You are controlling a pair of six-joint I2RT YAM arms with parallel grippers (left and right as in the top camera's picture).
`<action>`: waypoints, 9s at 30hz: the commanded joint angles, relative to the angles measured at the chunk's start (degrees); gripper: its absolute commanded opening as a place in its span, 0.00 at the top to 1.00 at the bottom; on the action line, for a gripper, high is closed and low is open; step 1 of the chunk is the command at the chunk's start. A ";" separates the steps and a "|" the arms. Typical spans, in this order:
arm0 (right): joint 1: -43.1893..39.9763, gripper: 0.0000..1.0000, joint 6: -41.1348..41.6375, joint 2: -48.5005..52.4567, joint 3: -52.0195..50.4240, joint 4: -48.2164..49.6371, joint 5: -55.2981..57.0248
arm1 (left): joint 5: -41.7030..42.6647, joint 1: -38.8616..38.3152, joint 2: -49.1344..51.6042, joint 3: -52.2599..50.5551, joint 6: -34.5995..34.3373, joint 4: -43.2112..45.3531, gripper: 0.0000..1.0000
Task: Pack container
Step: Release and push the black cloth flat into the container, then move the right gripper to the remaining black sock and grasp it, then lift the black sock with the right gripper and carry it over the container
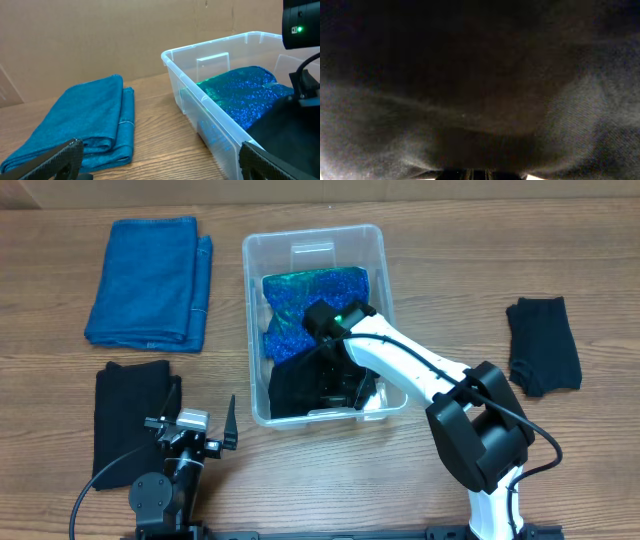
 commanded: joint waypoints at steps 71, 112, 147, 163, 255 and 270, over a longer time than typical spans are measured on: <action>-19.82 0.94 -19.43 0.83 20.41 -3.04 7.30 | -0.31 0.31 -0.55 -0.20 -0.63 0.04 0.00; -24.33 0.00 -1.73 -4.72 34.73 -16.31 19.39 | -0.31 0.31 -0.55 -0.20 -0.63 0.04 0.00; -73.24 0.00 16.09 -11.61 -12.55 14.95 -0.83 | -0.31 0.31 -0.55 -0.20 -0.63 0.04 0.00; -73.24 0.00 16.72 -11.41 -12.61 17.86 3.96 | -0.31 0.31 -0.55 -0.20 -0.63 0.04 0.00; -5.38 0.96 -17.20 -16.15 9.22 9.03 -11.30 | -0.33 0.31 -0.55 -0.20 -0.63 0.04 0.00; -5.33 0.93 -17.40 -15.69 9.22 8.76 -20.50 | -0.31 0.31 -0.55 -0.20 -0.61 0.04 0.00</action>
